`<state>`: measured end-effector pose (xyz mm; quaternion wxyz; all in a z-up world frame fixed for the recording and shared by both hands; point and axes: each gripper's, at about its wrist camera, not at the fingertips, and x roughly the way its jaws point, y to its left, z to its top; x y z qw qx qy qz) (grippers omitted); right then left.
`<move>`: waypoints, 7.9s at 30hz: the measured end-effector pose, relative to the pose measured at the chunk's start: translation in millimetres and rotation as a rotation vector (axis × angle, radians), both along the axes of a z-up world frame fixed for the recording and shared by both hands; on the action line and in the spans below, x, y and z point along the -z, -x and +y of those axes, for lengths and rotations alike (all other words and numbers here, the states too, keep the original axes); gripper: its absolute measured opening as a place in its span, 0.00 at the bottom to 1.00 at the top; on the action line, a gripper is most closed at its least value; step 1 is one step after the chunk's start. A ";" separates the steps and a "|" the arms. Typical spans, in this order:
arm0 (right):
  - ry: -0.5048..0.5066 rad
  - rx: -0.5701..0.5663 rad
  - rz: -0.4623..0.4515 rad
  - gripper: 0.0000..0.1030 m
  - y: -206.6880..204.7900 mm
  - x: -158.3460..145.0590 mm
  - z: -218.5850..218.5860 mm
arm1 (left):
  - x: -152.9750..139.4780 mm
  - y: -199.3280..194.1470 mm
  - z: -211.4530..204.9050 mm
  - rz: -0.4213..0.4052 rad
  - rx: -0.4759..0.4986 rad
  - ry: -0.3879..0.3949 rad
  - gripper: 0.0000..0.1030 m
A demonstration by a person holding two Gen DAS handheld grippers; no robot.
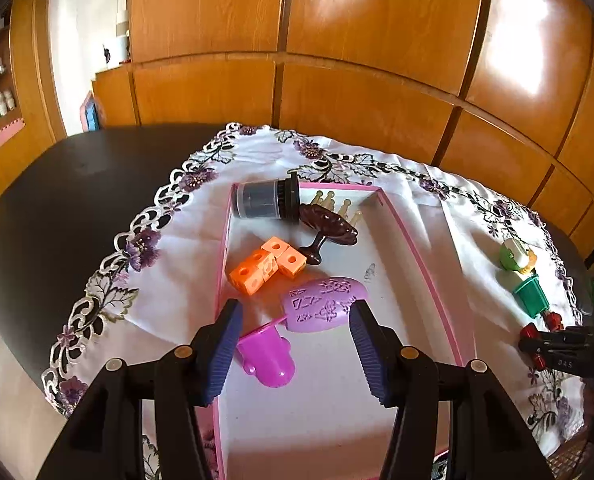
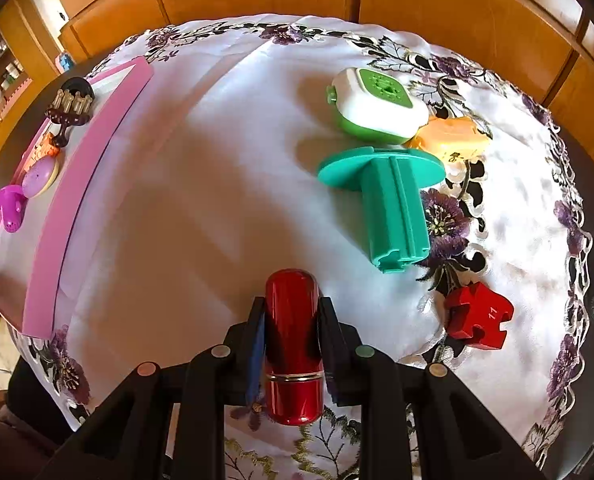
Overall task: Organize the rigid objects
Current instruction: 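Carry the purple egg into the tray and release with the left gripper, then carry the red lipstick tube into the tray and release with the right gripper, then move both tools from the tray back toward the toys on the cloth, then grasp the teal spool with the left gripper, then hold the teal spool with the left gripper while the right gripper grasps the green-white box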
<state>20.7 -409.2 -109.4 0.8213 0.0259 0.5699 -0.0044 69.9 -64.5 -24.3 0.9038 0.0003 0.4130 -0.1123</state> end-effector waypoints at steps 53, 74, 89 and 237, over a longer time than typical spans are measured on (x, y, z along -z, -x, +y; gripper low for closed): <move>-0.099 -0.187 -0.203 0.22 -77.6 -66.5 208.5 | 10.3 12.5 78.8 -0.006 -0.157 0.040 0.55; -0.005 -0.106 -0.186 0.30 -87.4 -36.4 205.5 | 13.9 16.1 71.4 -0.002 -0.132 0.023 0.55; -0.026 -0.063 -0.273 0.31 -61.8 -61.5 198.6 | 11.0 23.1 63.6 -0.010 -0.110 0.018 0.55; -0.302 0.412 -0.039 0.83 -145.9 -26.5 -59.6 | 94.6 28.9 -232.0 0.062 0.599 0.079 0.30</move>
